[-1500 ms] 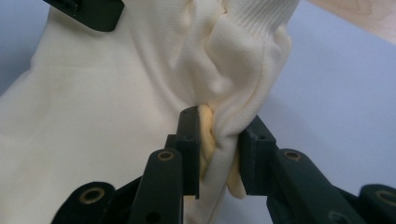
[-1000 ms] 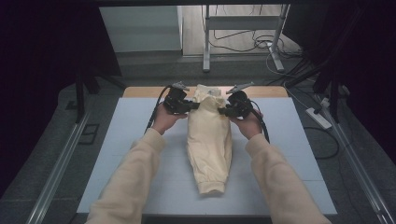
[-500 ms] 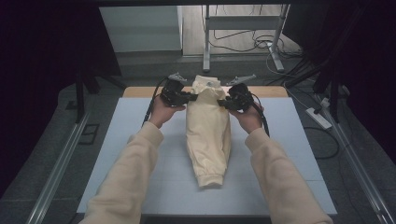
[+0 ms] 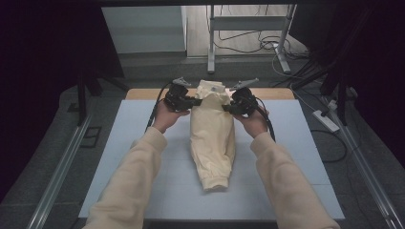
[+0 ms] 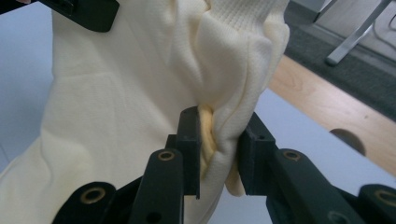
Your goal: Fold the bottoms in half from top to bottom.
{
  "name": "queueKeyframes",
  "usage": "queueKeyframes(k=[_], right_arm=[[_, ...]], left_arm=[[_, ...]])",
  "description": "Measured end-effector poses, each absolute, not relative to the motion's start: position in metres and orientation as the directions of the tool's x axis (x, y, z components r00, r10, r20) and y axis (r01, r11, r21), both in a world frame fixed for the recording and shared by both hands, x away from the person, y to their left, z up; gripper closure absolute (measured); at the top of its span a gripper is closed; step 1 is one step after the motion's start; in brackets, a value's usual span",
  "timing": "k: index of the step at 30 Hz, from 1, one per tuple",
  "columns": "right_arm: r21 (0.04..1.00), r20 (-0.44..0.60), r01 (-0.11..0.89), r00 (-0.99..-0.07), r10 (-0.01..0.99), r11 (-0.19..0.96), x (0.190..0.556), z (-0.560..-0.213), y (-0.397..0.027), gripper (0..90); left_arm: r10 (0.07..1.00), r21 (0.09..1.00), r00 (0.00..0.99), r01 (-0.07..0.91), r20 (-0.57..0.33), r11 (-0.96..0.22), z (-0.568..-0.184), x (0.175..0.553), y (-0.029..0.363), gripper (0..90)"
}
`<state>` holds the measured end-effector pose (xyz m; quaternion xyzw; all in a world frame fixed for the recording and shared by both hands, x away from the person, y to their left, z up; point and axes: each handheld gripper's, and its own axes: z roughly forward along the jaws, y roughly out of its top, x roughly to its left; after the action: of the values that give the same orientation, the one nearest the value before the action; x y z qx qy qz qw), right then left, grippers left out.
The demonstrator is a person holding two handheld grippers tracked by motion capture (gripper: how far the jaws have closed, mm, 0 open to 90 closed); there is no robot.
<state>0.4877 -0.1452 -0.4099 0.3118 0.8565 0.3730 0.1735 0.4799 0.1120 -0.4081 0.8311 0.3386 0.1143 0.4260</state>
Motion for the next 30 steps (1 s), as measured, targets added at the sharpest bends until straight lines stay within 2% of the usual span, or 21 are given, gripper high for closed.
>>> queueKeyframes(k=[9,23,28,30], right_arm=[[0.785,-0.125,0.335,-0.738,0.663,0.521,0.488,-0.378,-0.142,72.8],[0.754,-0.101,0.389,-0.728,0.678,0.529,0.493,-0.405,-0.15,72.6],[0.76,-0.127,0.372,-0.718,0.684,0.532,0.497,-0.404,-0.148,73.4],[0.781,-0.117,0.374,-0.699,0.705,0.501,0.5,-0.398,-0.148,73.9]], left_arm=[[0.665,0.815,0.745,0.418,-0.055,-0.401,-0.377,0.481,0.116,82.5],[0.656,0.796,0.75,0.446,-0.083,-0.409,-0.406,0.485,0.105,82.4],[0.668,0.805,0.741,0.433,-0.062,-0.406,-0.4,0.49,0.107,82.4],[0.677,0.812,0.733,0.433,-0.064,-0.393,-0.393,0.494,0.109,82.5]])
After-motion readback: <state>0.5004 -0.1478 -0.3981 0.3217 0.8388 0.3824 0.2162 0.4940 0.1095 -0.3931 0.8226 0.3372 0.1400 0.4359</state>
